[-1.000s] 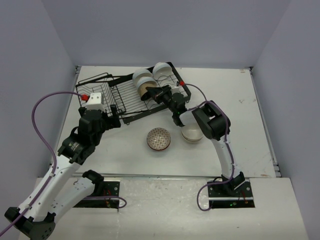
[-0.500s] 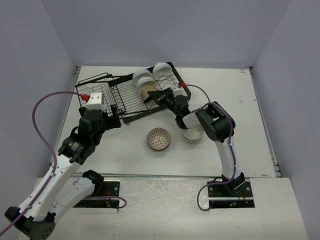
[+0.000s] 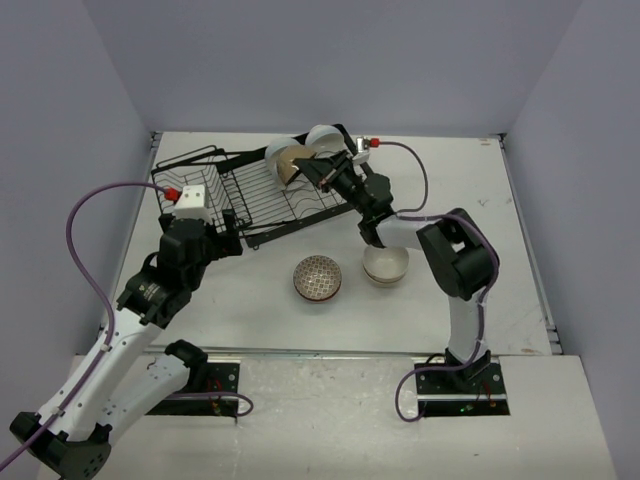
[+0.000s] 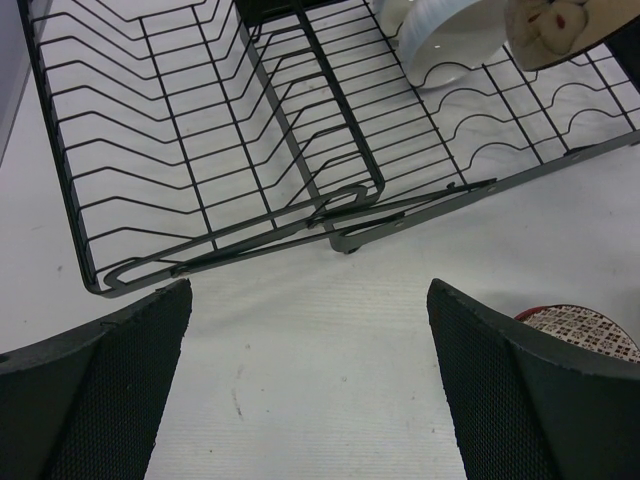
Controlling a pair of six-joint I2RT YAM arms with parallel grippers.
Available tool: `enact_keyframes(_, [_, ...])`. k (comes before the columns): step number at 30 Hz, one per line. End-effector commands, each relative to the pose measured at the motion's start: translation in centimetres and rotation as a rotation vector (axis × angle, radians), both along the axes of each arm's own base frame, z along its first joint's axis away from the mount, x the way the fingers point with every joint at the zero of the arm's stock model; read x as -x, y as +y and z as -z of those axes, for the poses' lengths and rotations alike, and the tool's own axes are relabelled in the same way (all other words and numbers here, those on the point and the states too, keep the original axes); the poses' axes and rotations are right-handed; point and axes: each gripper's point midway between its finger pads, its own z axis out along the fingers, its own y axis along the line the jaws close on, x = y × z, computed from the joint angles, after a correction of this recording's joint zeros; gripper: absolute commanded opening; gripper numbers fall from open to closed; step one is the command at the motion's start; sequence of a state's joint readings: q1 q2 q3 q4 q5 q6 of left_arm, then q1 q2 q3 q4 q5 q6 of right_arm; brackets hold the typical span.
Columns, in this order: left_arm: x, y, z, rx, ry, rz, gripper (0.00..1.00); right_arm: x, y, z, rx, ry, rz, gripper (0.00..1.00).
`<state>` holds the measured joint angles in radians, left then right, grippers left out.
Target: Unload the bowls from the dish rack
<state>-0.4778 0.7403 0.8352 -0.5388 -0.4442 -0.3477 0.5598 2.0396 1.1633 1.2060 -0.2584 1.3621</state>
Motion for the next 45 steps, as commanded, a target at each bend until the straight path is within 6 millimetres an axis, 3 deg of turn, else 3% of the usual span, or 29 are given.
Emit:
enact_keyframes(1, [-0.5, -0.1, -0.3, 0.0, -0.026, 0.006, 1.0, 5.0, -2.6, -11.7, -0.119, -0.353, -0.02, 0.0])
enact_keyframes(3, [-0.5, 0.0, -0.4, 0.0, -0.026, 0.005, 1.0, 6.1, -3.0, -12.2, -0.052, -0.385, -0.01, 0.0])
enact_keyframes(4, [-0.5, 0.0, -0.4, 0.0, -0.027, 0.004, 1.0, 6.2, -2.7, -11.2, 0.028, -0.339, -0.024, 0.0])
enact_keyframes(5, [-0.5, 0.0, -0.5, 0.0, -0.029, 0.002, 1.0, 7.8, -3.7, -13.6, 0.095, -0.418, 0.008, 0.0])
enact_keyframes(6, [-0.5, 0.1, -0.4, -0.001, -0.028, 0.002, 1.0, 8.1, -4.1, -14.0, 0.171, -0.425, 0.033, 0.0])
enact_keyframes(7, [-0.4, 0.2, -0.5, -0.001, -0.031, -0.002, 1.0, 7.1, -4.5, -10.0, 0.36, -0.238, 0.054, 0.0])
enact_keyframes(8, [-0.4, 0.2, -0.5, 0.0, -0.032, -0.004, 1.0, 8.1, -6.3, -14.1, 0.494, -0.335, 0.143, 0.0])
enact_keyframes(9, [-0.4, 0.2, -0.6, 0.0, -0.033, -0.005, 1.0, 8.6, -6.9, -13.4, 0.619, -0.307, 0.174, 0.0])
enact_keyframes(10, [-0.3, 0.3, -0.7, 0.002, -0.036, -0.005, 1.0, 9.5, -8.6, -9.4, 0.818, -0.171, 0.154, 0.0])
enact_keyframes(11, [-0.3, 0.2, -0.7, 0.003, -0.037, -0.004, 1.0, 9.6, -10.9, -10.7, 0.915, -0.17, 0.231, 0.0])
enact_keyframes(12, [-0.3, 0.2, -0.8, 0.003, -0.038, -0.004, 1.0, 11.0, -12.9, -7.4, 1.06, -0.054, 0.198, 0.0])
enact_keyframes(14, [-0.3, 0.2, -0.9, 0.005, -0.041, -0.004, 1.0, 11.9, -15.9, -6.6, 1.198, 0.011, 0.239, 0.0])
enact_keyframes(15, [-0.3, 0.2, -1.0, 0.006, -0.042, -0.004, 1.0, 13.5, -17.6, -4.2, 1.302, 0.1, 0.201, 0.0])
enact_keyframes(16, [-0.3, 0.3, -0.9, 0.005, -0.04, -0.006, 1.0, 14.0, -18.5, -3.8, 1.345, 0.128, 0.198, 0.0])
enact_keyframes(17, [-0.3, 0.3, -1.0, 0.006, -0.042, -0.006, 1.0, 15.2, -20.2, -1.8, 1.452, 0.205, 0.171, 0.0])
enact_keyframes(20, [-0.2, 0.4, -1.0, 0.009, -0.045, -0.006, 1.0, 16.5, -22.1, -0.1, 1.581, 0.265, 0.162, 0.0])
enact_keyframes(27, [-0.1, 0.2, -0.8, 0.013, -0.041, 0.005, 1.0, 19.6, -22.4, 3.7, 1.804, 0.324, 0.036, 0.0])
enact_keyframes(35, [-0.1, 0.1, -0.9, 0.019, -0.047, 0.012, 1.0, 19.0, -20.3, 8.3, 1.963, 0.331, -0.075, 0.0])
enact_keyframes(45, [0.0, -0.2, -0.9, 0.026, -0.048, 0.028, 1.0, 17.0, -18.4, 10.2, 1.995, 0.305, -0.064, 0.0])
